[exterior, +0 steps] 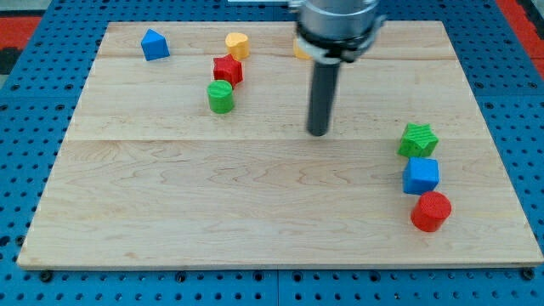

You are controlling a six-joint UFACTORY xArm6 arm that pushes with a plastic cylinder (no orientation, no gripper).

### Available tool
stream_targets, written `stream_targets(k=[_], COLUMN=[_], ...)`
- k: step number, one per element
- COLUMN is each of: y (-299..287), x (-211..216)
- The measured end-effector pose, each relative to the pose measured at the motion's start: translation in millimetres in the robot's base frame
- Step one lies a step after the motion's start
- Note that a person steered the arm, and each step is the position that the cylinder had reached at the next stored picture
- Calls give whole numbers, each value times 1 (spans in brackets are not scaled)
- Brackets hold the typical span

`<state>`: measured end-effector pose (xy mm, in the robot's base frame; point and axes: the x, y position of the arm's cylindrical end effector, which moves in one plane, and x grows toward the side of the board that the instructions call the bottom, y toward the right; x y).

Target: Push the green circle top left to the green star

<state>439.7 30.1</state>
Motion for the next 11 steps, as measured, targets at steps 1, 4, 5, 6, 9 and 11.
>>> stream_targets(k=[1, 4, 5, 6, 9, 11], y=[-98, -124, -9, 44, 60, 90], x=[11, -83, -56, -44, -17, -33])
